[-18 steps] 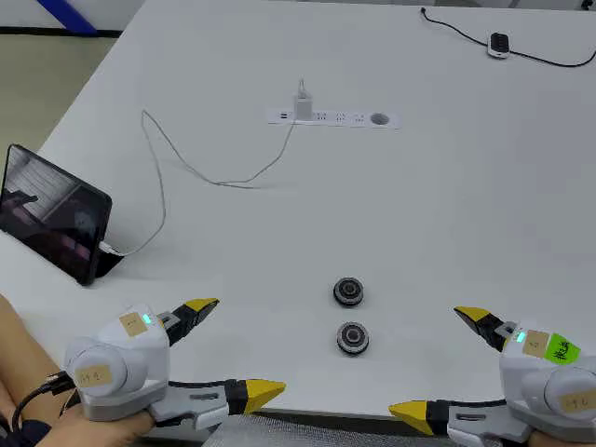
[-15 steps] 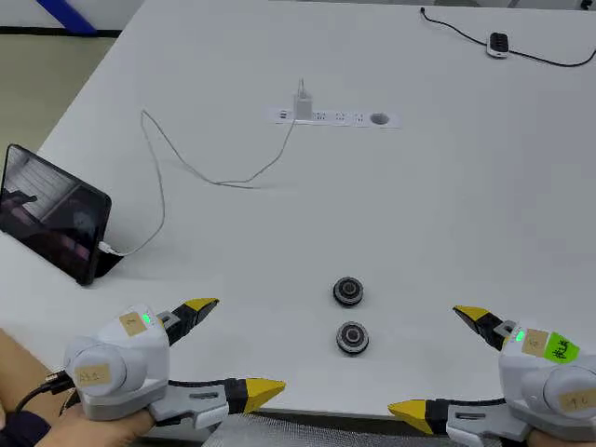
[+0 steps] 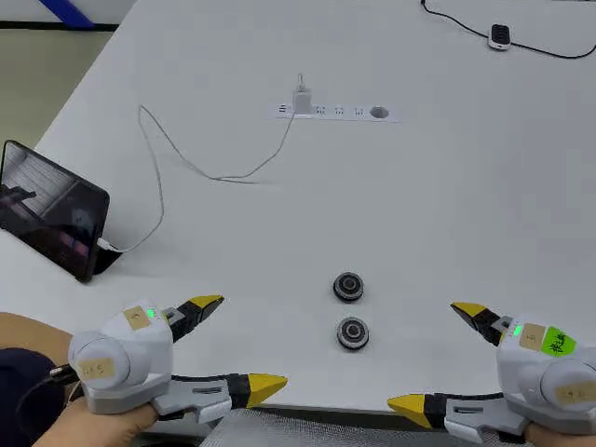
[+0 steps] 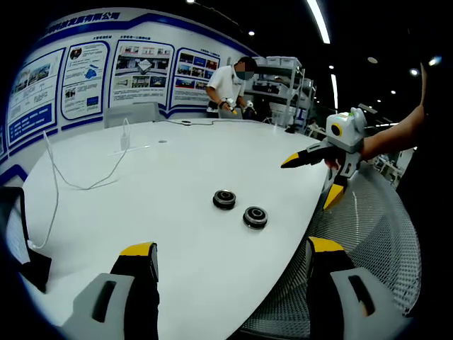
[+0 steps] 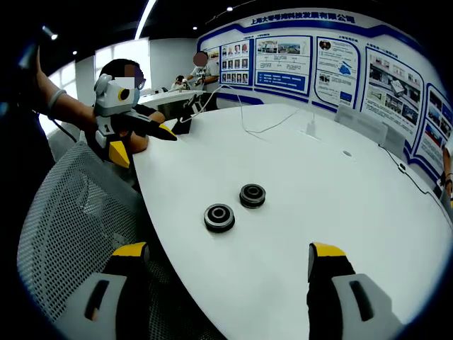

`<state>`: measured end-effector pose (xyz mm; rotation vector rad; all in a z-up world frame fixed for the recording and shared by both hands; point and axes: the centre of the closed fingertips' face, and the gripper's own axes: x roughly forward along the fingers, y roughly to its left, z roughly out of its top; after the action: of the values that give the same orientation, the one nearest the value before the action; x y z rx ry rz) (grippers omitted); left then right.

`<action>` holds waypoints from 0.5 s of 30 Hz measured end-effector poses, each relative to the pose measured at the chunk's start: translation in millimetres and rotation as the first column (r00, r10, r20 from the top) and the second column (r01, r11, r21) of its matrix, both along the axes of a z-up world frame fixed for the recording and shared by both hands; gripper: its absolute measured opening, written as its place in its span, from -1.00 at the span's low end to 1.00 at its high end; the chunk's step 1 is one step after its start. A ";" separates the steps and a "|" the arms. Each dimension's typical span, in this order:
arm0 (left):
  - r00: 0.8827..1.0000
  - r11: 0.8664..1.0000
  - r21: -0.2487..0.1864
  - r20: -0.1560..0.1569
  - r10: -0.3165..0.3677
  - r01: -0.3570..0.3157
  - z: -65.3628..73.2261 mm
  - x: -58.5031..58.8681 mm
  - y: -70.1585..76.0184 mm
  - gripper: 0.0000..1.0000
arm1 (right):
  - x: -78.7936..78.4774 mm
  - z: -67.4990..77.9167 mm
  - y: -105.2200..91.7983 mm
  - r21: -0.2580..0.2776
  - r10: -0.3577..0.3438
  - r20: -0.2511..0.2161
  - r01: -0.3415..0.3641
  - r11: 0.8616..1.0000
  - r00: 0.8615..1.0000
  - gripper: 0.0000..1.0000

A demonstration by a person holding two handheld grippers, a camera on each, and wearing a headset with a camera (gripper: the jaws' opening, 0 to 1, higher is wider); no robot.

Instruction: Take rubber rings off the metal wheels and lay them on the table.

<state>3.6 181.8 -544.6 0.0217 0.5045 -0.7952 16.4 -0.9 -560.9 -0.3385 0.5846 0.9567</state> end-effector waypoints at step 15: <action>1.000 1.000 -0.001 -0.004 -0.024 0.024 -1.7 3.0 -8.6 0.61 | -2.0 -8.1 12.1 -0.011 0.038 -0.022 -0.038 0.999 0.999 0.64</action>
<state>6.6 173.2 -546.3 0.0258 0.5082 -0.8194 14.4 11.2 -568.9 -0.3511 0.6053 0.9950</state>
